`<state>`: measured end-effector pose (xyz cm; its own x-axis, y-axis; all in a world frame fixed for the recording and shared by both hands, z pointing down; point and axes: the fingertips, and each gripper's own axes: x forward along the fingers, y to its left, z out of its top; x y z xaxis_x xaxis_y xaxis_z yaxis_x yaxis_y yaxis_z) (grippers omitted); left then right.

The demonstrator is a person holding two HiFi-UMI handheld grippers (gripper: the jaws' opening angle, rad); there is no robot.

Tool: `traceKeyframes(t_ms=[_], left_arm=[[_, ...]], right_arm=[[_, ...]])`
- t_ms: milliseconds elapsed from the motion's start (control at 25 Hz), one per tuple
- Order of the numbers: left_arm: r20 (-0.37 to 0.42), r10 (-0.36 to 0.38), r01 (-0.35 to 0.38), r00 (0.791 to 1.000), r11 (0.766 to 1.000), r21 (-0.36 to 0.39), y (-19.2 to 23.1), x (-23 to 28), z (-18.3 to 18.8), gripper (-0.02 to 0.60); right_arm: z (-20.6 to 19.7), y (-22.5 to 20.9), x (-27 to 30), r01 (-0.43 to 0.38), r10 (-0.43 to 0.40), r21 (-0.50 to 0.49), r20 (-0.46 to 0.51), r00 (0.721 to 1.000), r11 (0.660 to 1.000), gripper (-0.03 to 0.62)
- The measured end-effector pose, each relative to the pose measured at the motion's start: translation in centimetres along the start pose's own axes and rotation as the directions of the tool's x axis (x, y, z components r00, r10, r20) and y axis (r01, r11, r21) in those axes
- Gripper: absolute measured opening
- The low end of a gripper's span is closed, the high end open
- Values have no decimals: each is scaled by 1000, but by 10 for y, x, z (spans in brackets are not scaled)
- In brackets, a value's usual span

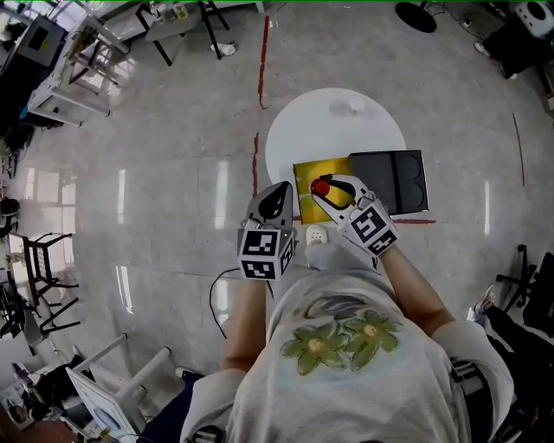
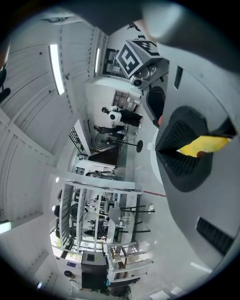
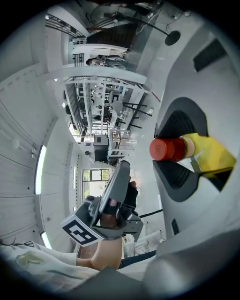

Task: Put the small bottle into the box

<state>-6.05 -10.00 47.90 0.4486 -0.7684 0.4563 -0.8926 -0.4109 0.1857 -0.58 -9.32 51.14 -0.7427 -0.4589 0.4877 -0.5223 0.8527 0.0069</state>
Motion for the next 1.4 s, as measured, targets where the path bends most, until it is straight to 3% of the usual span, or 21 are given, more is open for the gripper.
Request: traceKeyframes(t_ms=[1400], left_arm=[[-59, 46, -48, 997, 998, -35, 15, 28, -21, 2]], right_arm=[[-65, -9, 33, -91, 93, 18, -127, 988, 996, 152]])
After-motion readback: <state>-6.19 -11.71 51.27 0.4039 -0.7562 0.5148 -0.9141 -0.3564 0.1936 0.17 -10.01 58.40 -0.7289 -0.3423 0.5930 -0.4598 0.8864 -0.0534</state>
